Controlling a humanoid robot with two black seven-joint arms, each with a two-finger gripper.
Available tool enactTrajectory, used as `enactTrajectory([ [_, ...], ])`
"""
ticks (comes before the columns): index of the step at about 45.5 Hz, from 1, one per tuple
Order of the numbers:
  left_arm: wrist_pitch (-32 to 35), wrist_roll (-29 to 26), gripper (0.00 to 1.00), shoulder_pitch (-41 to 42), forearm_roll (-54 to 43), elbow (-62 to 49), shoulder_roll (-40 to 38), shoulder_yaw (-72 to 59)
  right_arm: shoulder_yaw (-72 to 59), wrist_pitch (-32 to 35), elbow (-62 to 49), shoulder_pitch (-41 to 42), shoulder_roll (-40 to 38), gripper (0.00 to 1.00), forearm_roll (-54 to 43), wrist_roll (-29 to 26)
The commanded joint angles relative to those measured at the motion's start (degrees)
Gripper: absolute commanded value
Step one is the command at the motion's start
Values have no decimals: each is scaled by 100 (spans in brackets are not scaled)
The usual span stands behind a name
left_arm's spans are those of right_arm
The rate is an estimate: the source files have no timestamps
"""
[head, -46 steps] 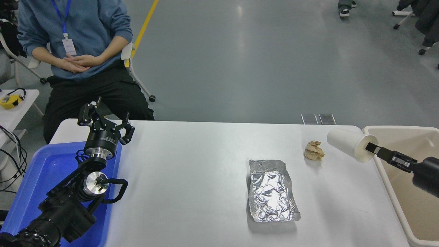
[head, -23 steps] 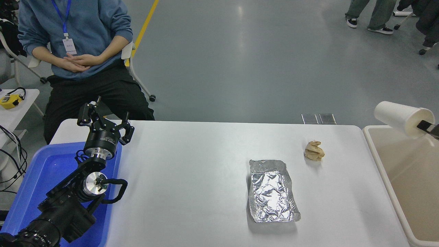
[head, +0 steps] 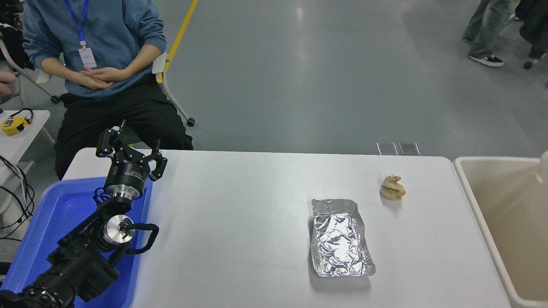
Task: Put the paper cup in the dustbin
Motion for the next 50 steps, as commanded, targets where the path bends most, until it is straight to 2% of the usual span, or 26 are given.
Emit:
enactTrajectory([
  [1,0,0,100,0,1,0,1,0,3,-94,-1417,-422,1192,0,44,40],
  [15,0,0,100,0,1,0,-8,9,-32,-94,-2674,-694,2616,0,44,57],
  [25,0,0,100,0,1,0,-8,0,-58,-103,-3035,-826,3030,0,298,40],
  [28,0,0,100,0,1,0,-8,0,-58,-103,-3035,-879,3047,4,325,40],
  [32,0,0,100,0,1,0,-8,9,-50,-103,-3035,-940,3118,17,325,40],
  [34,0,0,100,0,1,0,-8,0,-50,-95,-3035,-1001,3153,26,342,40],
  [35,0,0,100,0,1,0,-8,0,-50,-103,-3035,-1010,3153,34,343,31],
  [42,0,0,100,0,1,0,-8,0,-50,-86,-3035,-1107,3179,48,430,22],
  [45,0,0,100,0,1,0,-8,0,-41,-68,-3035,-1098,3127,62,579,22],
  [50,0,0,100,0,1,0,-8,9,38,98,-2948,-984,2917,73,869,22],
])
